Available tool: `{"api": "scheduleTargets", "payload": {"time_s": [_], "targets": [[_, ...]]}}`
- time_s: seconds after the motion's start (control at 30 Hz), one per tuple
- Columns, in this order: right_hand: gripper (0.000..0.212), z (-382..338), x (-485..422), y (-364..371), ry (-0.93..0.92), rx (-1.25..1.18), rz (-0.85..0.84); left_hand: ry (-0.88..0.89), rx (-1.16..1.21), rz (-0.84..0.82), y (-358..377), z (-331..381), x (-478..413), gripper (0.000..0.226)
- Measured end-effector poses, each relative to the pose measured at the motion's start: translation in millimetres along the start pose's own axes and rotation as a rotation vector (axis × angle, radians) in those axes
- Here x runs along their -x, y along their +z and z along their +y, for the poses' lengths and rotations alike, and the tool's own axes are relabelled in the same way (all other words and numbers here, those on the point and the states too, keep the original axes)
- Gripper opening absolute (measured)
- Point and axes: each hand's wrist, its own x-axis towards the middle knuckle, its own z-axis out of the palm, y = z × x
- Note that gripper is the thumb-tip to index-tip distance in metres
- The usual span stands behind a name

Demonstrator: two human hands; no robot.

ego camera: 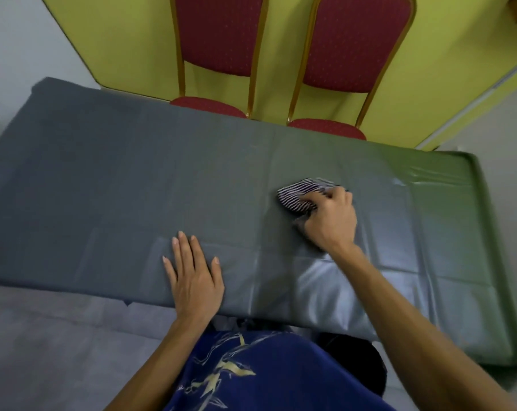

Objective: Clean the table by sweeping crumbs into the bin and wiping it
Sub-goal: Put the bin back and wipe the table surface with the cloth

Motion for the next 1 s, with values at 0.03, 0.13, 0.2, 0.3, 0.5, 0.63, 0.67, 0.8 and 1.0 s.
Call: {"api": "scheduleTargets", "payload": {"time_s": [0.03, 0.13, 0.2, 0.3, 0.5, 0.63, 0.67, 0.8, 1.0], "targets": [[0.05, -13.8, 14.7, 5.3, -0.06, -0.014, 0.01, 0.018, 0.0, -0.001, -0.6, -1.9, -0.2, 0.07], [0.051, -59.7, 72.2, 34.4, -0.269, -0.074, -0.031, 0.084, -0.043, 0.002, -2.0, -11.5, -0.2, 0.07], [0.044, -80.4, 102.3, 49.5, -0.363, -0.04, -0.087, 0.121, -0.07, -0.002, -2.6, -17.7, -2.2, 0.072], [0.046, -72.7, 101.7, 47.4, -0.332, 0.002, -0.102, 0.166, -0.073, -0.014, -5.1, -22.2, -3.3, 0.072], [0.048, 4.8, 82.6, 18.7, 0.063, 0.062, 0.026, 0.243, -0.034, -0.049, -14.9, -40.0, -4.3, 0.076], [0.051, 19.1, 78.1, 2.9, 0.41, 0.001, 0.038, 0.291, -0.01, -0.077, -20.1, -56.2, -2.6, 0.078], [0.053, 7.3, 79.7, 1.3, 0.435, -0.022, 0.046, 0.295, -0.006, -0.081, -21.4, -59.1, -2.3, 0.078], [0.059, -70.5, 102.1, 9.5, 0.178, -0.099, 0.111, 0.239, 0.053, -0.068, -28.8, -68.2, -7.4, 0.077], [0.058, -159.3, 145.5, 62.9, -0.188, 0.006, -0.143, 0.282, 0.016, -0.062, -32.9, -95.2, -11.8, 0.071]]}}
